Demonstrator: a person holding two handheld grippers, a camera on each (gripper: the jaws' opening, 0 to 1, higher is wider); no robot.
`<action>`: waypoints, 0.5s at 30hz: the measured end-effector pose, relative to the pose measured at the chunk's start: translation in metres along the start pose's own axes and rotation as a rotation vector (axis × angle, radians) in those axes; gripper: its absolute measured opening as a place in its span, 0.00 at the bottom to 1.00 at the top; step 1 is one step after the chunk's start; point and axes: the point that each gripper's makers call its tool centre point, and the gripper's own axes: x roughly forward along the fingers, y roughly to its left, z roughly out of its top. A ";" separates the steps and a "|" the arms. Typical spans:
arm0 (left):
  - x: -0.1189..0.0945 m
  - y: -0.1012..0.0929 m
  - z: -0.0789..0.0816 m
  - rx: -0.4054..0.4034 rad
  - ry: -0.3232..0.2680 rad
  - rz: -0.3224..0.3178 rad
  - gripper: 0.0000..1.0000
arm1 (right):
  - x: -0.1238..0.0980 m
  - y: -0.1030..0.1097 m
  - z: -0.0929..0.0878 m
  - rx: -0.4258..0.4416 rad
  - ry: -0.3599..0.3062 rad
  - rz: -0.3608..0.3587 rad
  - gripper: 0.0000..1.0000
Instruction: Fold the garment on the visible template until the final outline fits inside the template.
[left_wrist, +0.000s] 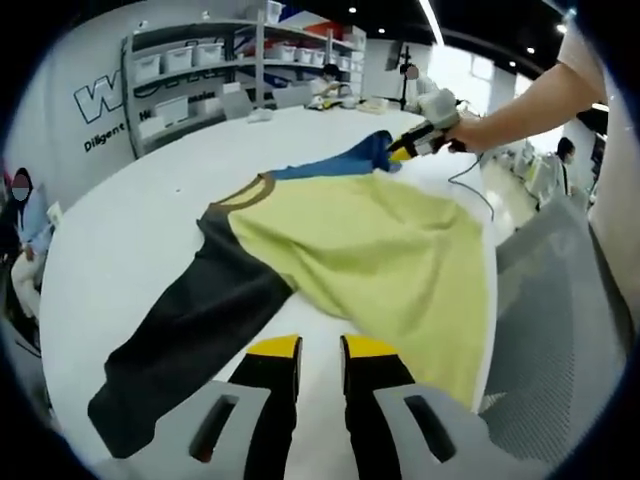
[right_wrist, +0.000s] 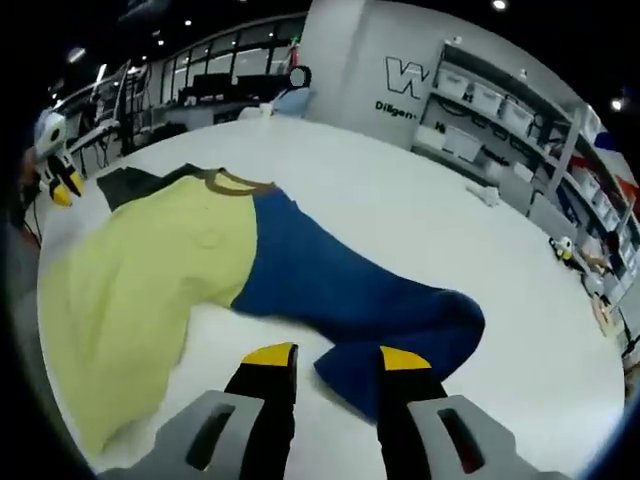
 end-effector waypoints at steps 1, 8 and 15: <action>0.000 0.000 0.000 0.000 0.000 0.001 0.13 | 0.002 0.000 -0.003 -0.008 0.016 0.000 0.24; -0.002 0.003 -0.001 -0.005 0.000 0.009 0.12 | 0.003 -0.013 -0.021 -0.053 0.082 0.002 0.00; -0.002 0.006 -0.002 -0.006 0.001 0.014 0.10 | -0.024 -0.036 -0.020 -0.250 0.086 0.062 0.00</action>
